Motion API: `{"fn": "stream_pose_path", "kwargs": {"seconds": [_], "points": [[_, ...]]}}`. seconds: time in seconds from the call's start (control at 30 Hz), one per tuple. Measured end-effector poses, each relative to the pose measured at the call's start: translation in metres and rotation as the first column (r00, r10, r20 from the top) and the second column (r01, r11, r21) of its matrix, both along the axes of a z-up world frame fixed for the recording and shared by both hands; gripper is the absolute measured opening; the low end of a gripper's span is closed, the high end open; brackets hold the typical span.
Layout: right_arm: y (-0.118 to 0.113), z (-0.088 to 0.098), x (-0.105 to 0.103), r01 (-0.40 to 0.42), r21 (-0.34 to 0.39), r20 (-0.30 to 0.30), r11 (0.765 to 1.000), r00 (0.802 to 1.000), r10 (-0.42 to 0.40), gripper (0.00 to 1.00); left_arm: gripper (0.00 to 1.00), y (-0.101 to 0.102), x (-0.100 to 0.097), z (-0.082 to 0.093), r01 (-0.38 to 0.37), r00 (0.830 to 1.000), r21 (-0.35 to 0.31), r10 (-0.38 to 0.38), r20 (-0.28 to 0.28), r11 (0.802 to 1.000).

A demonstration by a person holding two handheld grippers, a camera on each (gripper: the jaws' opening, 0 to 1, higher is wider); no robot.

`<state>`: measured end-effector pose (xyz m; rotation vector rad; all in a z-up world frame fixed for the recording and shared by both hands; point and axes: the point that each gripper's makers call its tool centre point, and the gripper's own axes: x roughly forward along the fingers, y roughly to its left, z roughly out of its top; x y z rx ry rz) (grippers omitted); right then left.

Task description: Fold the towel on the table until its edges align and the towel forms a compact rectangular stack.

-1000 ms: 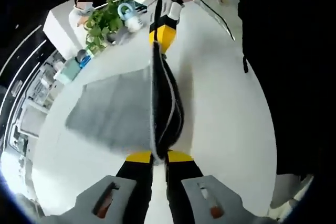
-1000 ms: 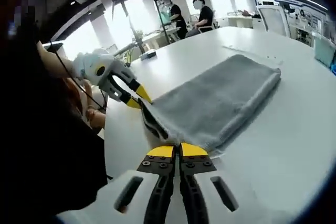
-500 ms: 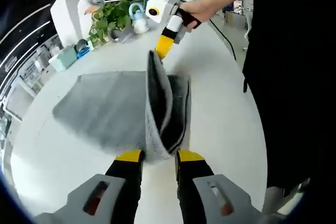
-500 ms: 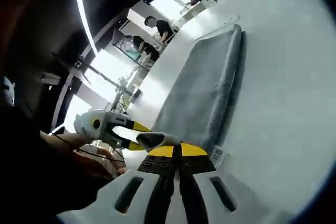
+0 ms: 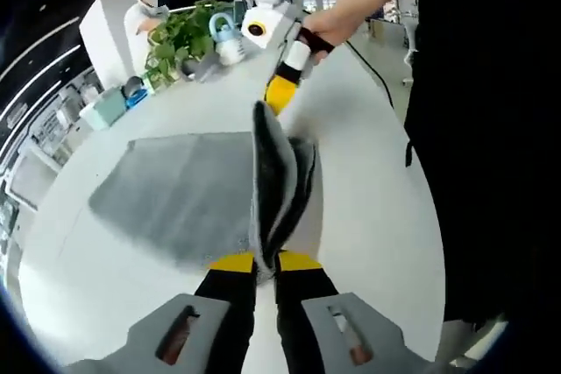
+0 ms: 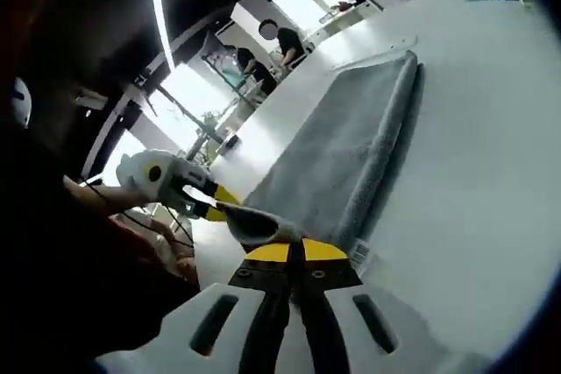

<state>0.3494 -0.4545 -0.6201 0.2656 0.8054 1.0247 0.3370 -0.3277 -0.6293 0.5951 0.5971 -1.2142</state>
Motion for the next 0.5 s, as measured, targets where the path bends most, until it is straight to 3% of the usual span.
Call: {"fn": "stream_pose_path", "kwargs": {"seconds": [0.07, 0.13, 0.2, 0.23, 0.27, 0.3, 0.33, 0.37, 0.4, 0.43, 0.47, 0.5], "points": [[-0.003, -0.003, -0.004, -0.031, -0.06, 0.059, 0.998, 0.998, 0.034, 0.04, 0.06, 0.002, 0.003, -0.001, -0.072, 0.993, -0.015, 0.07, -0.1, 0.997], [-0.008, -0.01, -0.009, -0.067, -0.155, 0.132, 0.986, 0.987, 0.088, 0.19, 0.06, 0.002, 0.006, 0.0, -0.141, 0.974, -0.032, 0.132, -0.186, 0.99], [-0.01, -0.013, -0.014, -0.116, -0.25, 0.229, 0.961, 0.958, 0.175, 0.33, 0.06, 0.001, 0.009, 0.002, -0.21, 0.946, -0.056, 0.189, -0.263, 0.976], [-0.013, -0.015, -0.02, -0.153, -0.328, 0.281, 0.932, 0.926, 0.251, 0.35, 0.06, 0.001, 0.011, 0.003, -0.235, 0.934, -0.068, 0.206, -0.292, 0.97], [-0.014, -0.015, -0.021, -0.166, -0.388, 0.329, 0.906, 0.894, 0.305, 0.35, 0.06, 0.002, 0.012, 0.004, -0.284, 0.906, -0.078, 0.241, -0.348, 0.956], [-0.016, -0.015, -0.026, -0.194, -0.485, 0.376, 0.853, 0.834, 0.404, 0.36, 0.06, 0.002, 0.013, 0.005, -0.315, 0.887, -0.088, 0.26, -0.382, 0.945], [-0.015, -0.014, -0.026, -0.185, -0.544, 0.422, 0.818, 0.782, 0.458, 0.4, 0.06, 0.003, 0.016, 0.006, -0.363, 0.856, -0.106, 0.287, -0.43, 0.926], [-0.01, -0.013, -0.031, -0.202, -0.61, 0.46, 0.766, 0.697, 0.55, 0.44, 0.06, 0.003, 0.017, 0.008, -0.389, 0.835, -0.12, 0.294, -0.464, 0.914], [-0.007, -0.014, -0.034, -0.212, -0.66, 0.467, 0.72, 0.634, 0.616, 0.45, 0.06, 0.005, 0.018, 0.008, -0.428, 0.801, -0.125, 0.311, -0.512, 0.895], [-0.006, -0.015, -0.035, -0.203, -0.706, 0.471, 0.679, 0.581, 0.663, 0.43, 0.06, 0.006, 0.02, 0.008, -0.44, 0.791, -0.129, 0.316, -0.523, 0.889], [0.001, -0.013, -0.036, -0.189, -0.753, 0.483, 0.63, 0.492, 0.725, 0.39, 0.06, 0.008, 0.022, 0.008, -0.452, 0.783, -0.131, 0.323, -0.532, 0.882], [0.005, -0.012, -0.034, -0.174, -0.775, 0.49, 0.608, 0.443, 0.751, 0.36, 0.06, 0.009, 0.022, 0.007, -0.452, 0.78, -0.126, 0.322, -0.537, 0.883]]}}
